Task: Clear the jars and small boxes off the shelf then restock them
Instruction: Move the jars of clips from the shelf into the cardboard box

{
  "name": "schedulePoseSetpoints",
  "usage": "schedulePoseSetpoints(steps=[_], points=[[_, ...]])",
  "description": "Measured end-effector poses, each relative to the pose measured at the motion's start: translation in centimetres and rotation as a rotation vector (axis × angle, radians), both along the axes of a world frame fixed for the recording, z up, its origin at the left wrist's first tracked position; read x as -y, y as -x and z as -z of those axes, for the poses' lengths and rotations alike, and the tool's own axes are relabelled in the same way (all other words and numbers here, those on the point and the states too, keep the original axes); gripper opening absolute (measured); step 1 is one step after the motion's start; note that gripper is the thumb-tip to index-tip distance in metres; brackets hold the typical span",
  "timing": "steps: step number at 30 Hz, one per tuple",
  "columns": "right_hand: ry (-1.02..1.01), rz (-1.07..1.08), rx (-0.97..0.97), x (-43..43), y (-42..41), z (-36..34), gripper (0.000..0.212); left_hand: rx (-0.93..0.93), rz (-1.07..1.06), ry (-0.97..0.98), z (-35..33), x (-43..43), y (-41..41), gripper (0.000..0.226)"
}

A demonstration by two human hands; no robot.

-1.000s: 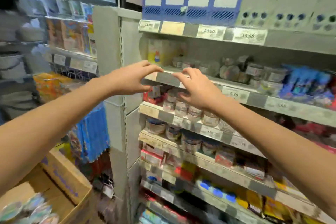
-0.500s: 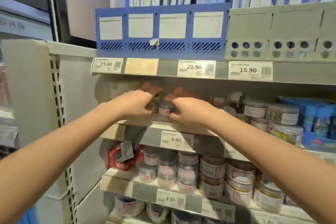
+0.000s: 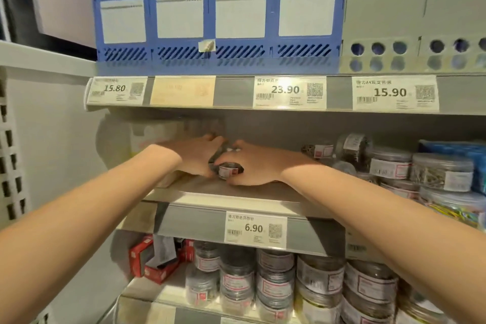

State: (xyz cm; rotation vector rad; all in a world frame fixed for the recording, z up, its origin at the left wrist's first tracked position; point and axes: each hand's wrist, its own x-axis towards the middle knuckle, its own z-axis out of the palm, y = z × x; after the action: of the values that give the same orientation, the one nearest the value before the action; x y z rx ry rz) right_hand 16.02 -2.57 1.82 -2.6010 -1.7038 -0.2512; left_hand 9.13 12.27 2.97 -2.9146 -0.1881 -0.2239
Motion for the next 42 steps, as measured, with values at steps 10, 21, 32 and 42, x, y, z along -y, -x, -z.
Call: schedulePoseSetpoints(steps=[10, 21, 32, 42], points=[[-0.071, -0.030, -0.041, 1.2, 0.7, -0.3, 0.024, -0.115, -0.070, -0.007, -0.4, 1.3, 0.2, 0.055], [-0.113, -0.056, 0.027, 6.8, 6.3, -1.4, 0.026, 0.036, -0.091, 0.085, -0.7, 3.7, 6.3, 0.046], [-0.209, -0.153, 0.424, 9.5, 17.3, 0.6, 0.043, 0.368, -0.091, 0.101, 0.4, 8.9, 22.3, 0.061], [-0.168, -0.380, 0.116, 6.4, 31.3, 9.8, 0.040, 0.079, -0.457, 0.176, 8.4, 8.5, 42.1, 0.068]])
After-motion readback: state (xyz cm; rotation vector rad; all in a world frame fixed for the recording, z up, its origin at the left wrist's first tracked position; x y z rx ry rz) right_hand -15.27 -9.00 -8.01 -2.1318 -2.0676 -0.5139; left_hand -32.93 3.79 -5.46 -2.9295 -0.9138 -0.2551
